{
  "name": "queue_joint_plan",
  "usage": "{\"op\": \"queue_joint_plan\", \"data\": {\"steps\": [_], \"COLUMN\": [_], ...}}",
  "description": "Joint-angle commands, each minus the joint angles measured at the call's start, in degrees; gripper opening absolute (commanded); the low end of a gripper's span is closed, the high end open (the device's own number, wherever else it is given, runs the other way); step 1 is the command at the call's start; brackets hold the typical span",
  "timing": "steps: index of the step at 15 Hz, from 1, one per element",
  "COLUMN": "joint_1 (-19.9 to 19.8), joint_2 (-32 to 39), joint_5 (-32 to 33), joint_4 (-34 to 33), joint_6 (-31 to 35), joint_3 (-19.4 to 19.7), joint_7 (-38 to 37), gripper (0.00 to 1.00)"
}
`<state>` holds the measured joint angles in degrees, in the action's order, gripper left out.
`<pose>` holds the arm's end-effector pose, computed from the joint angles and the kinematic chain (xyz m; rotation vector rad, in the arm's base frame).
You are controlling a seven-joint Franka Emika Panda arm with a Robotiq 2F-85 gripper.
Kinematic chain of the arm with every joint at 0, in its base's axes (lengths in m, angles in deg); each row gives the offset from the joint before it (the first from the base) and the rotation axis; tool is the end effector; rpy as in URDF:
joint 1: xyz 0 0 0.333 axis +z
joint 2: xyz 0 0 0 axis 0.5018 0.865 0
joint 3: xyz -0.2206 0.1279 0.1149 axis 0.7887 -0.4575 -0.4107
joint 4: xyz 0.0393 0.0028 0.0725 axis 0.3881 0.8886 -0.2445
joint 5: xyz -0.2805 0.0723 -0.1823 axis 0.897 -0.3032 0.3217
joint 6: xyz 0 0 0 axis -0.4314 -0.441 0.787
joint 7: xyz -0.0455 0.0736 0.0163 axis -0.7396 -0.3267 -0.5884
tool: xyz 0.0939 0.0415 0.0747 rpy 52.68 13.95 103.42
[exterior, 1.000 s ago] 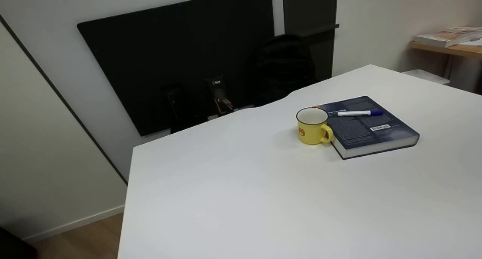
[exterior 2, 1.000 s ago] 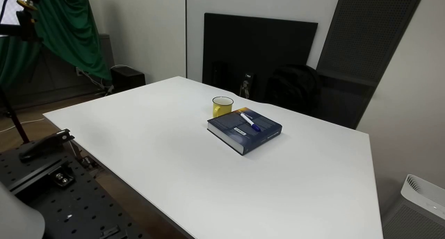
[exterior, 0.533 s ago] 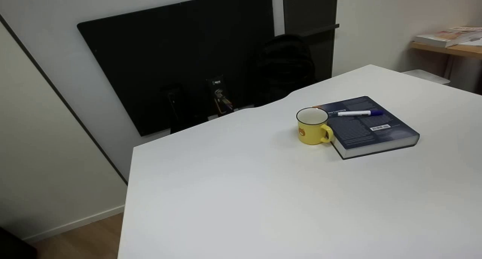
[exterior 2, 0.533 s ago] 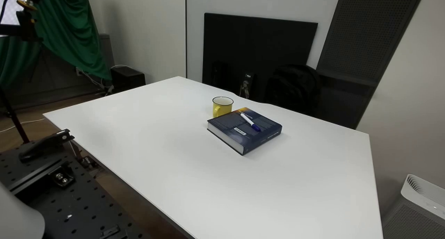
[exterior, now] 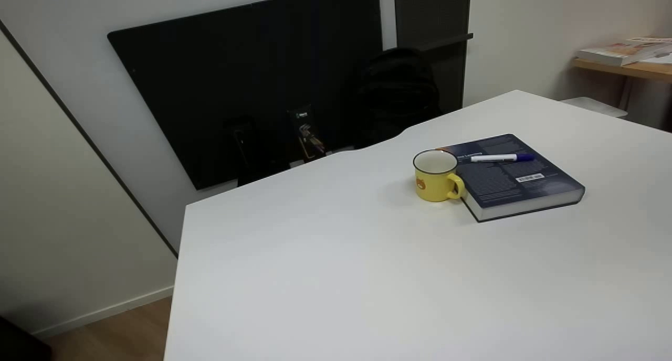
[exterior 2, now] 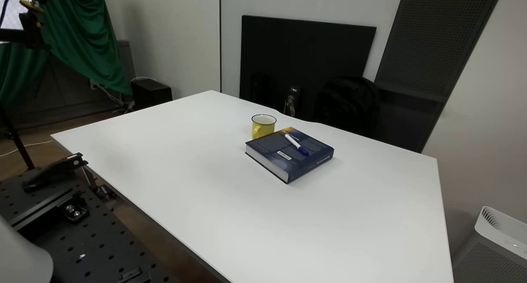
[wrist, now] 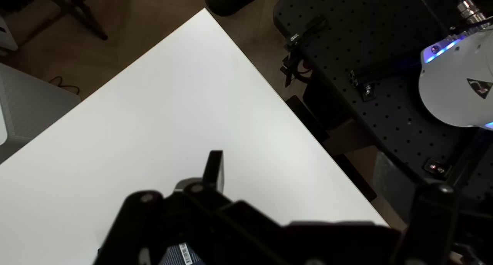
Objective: Put the blue marker inside the yellow mug
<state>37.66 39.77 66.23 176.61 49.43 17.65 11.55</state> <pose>0.3513 -0.0210 0.4715 2.5014 1.2104 -0.5469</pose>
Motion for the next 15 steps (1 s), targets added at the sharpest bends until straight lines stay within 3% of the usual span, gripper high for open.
{"op": "queue_joint_plan", "data": {"steps": [1, 4, 8, 12, 15], "joint_1": [-0.9, -3.3, -8.1, -12.8, -16.2], "joint_2": [2.5, 7.4, 16.4, 28.7, 38.6], "joint_5": [2.2, 7.0, 9.1, -1.8, -14.9], "joint_4": [-0.4, -0.4, -1.7, -7.0, -13.7], "joint_6": [2.4, 10.6, 28.1, 40.0, 41.6], "joint_3": [1.1, 3.5, 7.9, 11.0, 9.9], "joint_7": [2.4, 3.8, 6.2, 13.0, 23.8], "gripper": [1.00, 1.00, 1.00, 1.00, 1.00]}}
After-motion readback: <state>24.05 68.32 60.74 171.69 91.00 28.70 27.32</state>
